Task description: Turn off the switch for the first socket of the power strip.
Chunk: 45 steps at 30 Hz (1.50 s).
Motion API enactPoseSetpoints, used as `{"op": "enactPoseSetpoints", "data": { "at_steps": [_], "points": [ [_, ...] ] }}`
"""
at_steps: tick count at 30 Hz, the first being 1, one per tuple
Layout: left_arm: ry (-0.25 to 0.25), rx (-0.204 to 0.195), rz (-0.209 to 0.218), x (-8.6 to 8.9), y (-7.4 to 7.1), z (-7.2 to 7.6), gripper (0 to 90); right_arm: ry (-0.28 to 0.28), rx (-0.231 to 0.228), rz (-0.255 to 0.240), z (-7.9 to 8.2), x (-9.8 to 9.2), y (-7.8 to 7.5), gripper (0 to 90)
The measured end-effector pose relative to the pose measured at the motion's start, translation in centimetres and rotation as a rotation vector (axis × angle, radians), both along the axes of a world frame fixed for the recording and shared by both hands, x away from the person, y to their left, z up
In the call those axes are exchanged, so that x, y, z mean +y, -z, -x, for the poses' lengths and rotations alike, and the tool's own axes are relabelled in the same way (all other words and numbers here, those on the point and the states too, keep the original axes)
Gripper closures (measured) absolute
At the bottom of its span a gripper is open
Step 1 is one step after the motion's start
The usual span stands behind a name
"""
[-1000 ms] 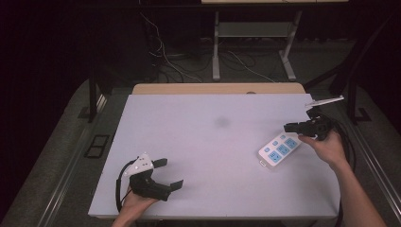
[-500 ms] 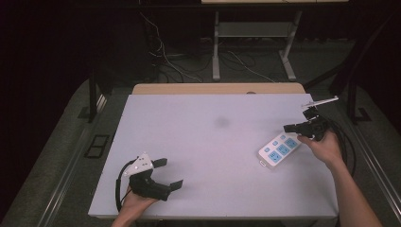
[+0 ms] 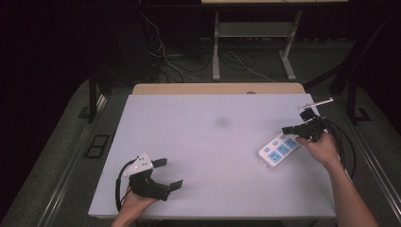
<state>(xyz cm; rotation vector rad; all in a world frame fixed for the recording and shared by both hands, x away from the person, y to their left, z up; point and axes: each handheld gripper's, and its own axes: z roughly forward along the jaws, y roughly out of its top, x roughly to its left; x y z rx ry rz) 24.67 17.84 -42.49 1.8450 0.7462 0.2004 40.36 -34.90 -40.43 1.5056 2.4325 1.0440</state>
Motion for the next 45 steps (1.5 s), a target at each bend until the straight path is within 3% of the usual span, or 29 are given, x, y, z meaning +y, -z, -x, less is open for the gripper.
{"op": "enactPoseSetpoints", "data": {
  "at_steps": [9,12,17,20,30,41,45],
  "points": [
    [0.002,0.0,0.0,0.0,0.0,-0.1,0.0,-0.007,0.028,0.006,-0.1,0.0,1.2,89.7],
    [0.003,0.002,0.0,0.0,0.0,-0.1,0.0,0.002,0.03,-0.016,0.0,-0.2,1.4,89.8],
    [0.007,0.003,-0.003,-0.1,0.1,-0.1,0.0,-0.003,0.004,0.017,0.3,0.1,1.4,89.9],
    [0.009,0.002,-0.006,-0.1,0.1,0.0,0.0,0.002,-0.007,0.01,0.4,0.1,1.5,90.0],
    [0.016,0.005,-0.007,-0.2,0.1,0.0,0.0,0.024,-0.007,-0.01,0.6,-0.1,1.6,90.0],
    [0.021,0.005,-0.009,-0.4,0.1,0.1,0.0,0.006,-0.014,0.042,0.5,0.4,1.5,90.0],
    [0.018,0.004,-0.007,-0.3,0.1,0.1,0.0,0.007,-0.013,0.03,0.5,0.3,1.5,90.0]
  ]
}}
